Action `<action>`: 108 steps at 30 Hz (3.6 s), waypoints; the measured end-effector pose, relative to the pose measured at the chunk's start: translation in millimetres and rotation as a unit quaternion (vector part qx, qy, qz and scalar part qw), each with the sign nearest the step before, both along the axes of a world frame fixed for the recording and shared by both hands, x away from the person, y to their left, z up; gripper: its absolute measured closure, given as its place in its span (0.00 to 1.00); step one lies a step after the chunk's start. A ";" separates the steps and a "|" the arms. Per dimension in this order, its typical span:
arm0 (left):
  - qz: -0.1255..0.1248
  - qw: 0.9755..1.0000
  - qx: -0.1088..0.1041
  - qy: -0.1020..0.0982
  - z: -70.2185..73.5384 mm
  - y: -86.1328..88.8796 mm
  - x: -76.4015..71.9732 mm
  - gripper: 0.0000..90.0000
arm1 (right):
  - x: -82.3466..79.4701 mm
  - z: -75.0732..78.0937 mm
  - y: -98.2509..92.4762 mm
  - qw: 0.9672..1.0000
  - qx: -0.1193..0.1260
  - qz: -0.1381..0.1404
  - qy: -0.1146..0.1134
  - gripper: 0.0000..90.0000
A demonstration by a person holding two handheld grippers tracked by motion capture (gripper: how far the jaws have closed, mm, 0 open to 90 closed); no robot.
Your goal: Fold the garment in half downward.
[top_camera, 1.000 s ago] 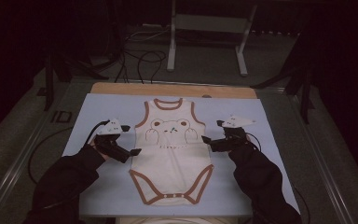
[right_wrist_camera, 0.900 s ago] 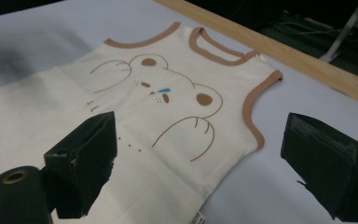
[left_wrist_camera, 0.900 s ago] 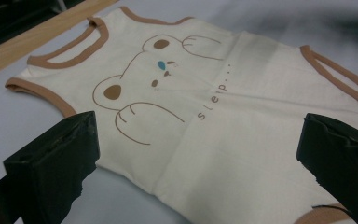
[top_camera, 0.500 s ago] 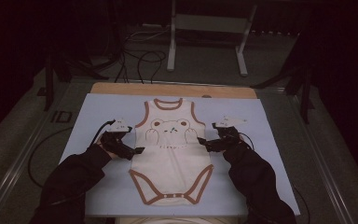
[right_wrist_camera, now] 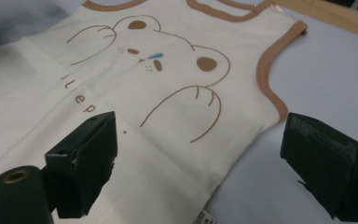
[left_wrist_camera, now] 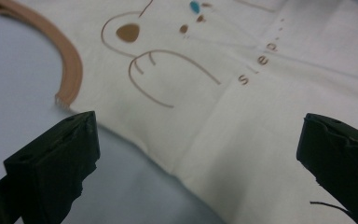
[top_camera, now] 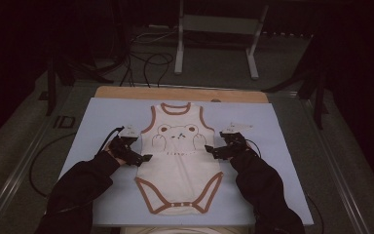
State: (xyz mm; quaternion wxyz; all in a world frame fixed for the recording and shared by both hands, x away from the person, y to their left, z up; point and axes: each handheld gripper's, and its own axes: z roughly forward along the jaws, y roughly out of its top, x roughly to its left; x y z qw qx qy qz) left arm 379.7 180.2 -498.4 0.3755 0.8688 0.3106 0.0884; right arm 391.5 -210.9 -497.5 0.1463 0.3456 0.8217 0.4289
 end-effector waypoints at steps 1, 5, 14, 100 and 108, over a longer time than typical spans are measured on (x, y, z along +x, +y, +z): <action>-0.001 1.000 0.002 0.001 -0.8 -0.3 0.4 0.00 | 0.9 -1.3 -0.2 1.000 0.004 -0.001 0.008 0.12; 0.000 1.000 0.016 0.013 -4.6 -4.4 2.0 0.00 | 4.0 -6.1 -0.4 1.000 0.002 -0.008 0.019 0.12; 0.017 0.998 0.049 0.026 -9.6 -14.0 5.8 0.00 | 10.3 -16.4 6.3 0.999 -0.018 -0.021 0.044 0.14; 0.012 0.999 0.051 0.012 32.9 -15.3 -21.3 0.99 | -35.1 29.5 4.4 0.996 -0.073 0.037 0.018 0.99; -0.013 0.998 0.063 0.005 38.9 -18.1 -39.7 0.99 | -52.0 31.3 0.6 0.996 -0.072 0.047 0.012 0.99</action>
